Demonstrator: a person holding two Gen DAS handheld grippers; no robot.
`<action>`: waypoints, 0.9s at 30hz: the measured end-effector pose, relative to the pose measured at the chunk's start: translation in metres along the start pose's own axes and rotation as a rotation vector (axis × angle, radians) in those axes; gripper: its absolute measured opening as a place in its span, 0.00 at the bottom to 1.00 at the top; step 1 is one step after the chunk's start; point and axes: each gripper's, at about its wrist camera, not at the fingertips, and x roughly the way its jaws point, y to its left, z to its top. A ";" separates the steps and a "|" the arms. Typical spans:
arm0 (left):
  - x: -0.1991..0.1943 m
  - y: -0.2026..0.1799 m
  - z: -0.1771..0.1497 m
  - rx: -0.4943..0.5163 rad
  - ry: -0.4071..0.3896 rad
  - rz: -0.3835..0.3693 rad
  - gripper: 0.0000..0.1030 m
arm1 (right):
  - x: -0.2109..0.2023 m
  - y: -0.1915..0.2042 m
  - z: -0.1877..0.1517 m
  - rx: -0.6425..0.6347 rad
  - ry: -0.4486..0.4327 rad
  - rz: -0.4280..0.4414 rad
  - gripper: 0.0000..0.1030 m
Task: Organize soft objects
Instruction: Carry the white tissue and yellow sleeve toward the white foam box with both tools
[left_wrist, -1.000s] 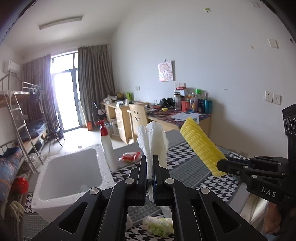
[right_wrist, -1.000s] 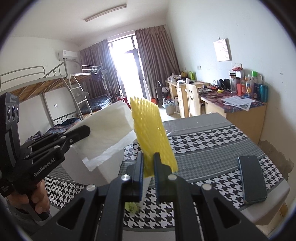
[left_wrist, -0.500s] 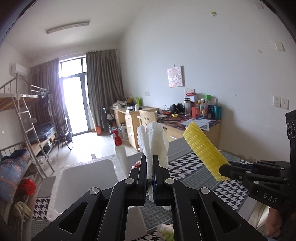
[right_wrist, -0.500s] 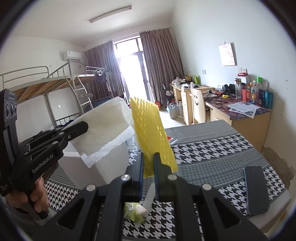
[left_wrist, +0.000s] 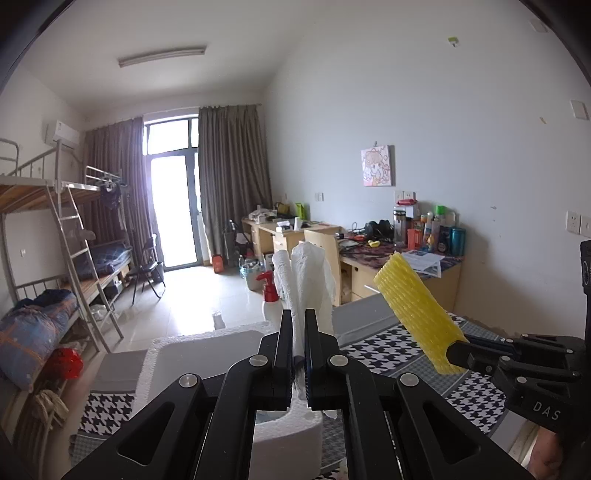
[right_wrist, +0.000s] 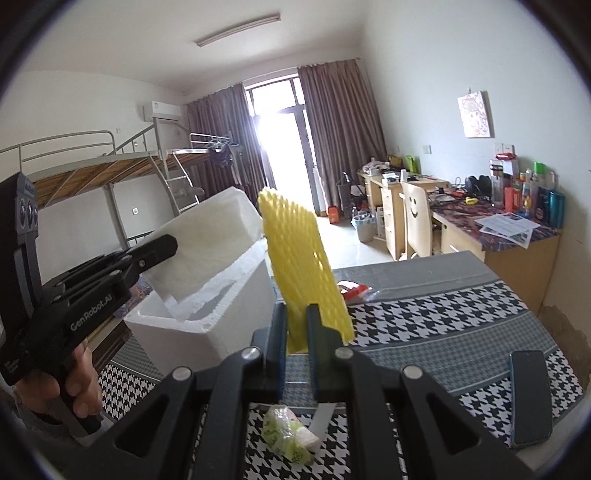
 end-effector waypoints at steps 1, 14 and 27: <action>0.000 0.001 0.000 -0.003 -0.003 0.005 0.05 | 0.001 0.000 0.001 -0.003 -0.001 0.004 0.13; 0.003 0.016 0.003 -0.039 -0.014 0.078 0.05 | 0.012 0.011 0.009 -0.036 0.000 0.062 0.13; 0.007 0.029 0.001 -0.058 0.011 0.177 0.05 | 0.028 0.028 0.016 -0.059 0.010 0.130 0.13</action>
